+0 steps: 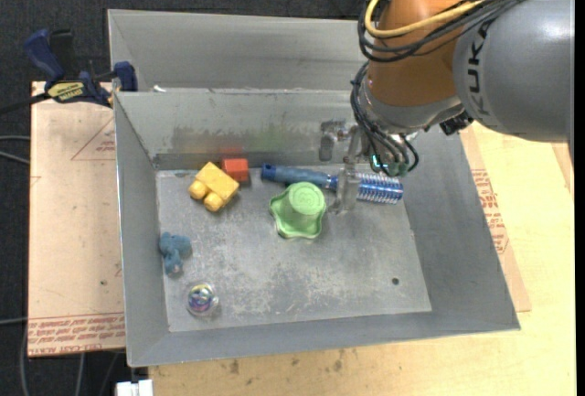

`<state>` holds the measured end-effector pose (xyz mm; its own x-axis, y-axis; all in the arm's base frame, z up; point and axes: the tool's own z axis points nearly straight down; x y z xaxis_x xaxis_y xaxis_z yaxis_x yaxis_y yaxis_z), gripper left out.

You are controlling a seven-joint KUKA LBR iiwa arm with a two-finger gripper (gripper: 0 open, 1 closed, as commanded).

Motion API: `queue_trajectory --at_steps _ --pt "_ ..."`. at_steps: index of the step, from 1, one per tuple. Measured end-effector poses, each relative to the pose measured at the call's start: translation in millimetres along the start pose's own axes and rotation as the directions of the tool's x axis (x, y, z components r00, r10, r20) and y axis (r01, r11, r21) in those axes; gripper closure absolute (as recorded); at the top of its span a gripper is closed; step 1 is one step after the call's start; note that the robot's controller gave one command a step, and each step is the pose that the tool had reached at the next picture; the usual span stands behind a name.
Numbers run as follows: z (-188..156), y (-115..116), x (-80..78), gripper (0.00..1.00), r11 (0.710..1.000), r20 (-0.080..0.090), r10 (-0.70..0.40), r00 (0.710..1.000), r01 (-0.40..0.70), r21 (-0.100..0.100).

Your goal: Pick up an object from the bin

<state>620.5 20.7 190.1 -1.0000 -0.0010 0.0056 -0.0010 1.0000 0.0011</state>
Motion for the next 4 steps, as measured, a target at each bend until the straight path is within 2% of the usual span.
queue_trajectory --at_steps 1,2,3,4 --pt "107 -97 -9.3 0.00 1.000 0.010 -0.030 1.000 0.030 0.002" --pt "119 -116 -32.7 0.00 0.999 0.014 -0.035 0.999 0.035 0.002" --pt "120 -115 -30.5 1.00 0.999 0.008 -0.036 0.999 0.036 0.000" --pt "-32 -118 -13.9 1.00 1.000 0.016 0.006 1.000 -0.006 0.002"
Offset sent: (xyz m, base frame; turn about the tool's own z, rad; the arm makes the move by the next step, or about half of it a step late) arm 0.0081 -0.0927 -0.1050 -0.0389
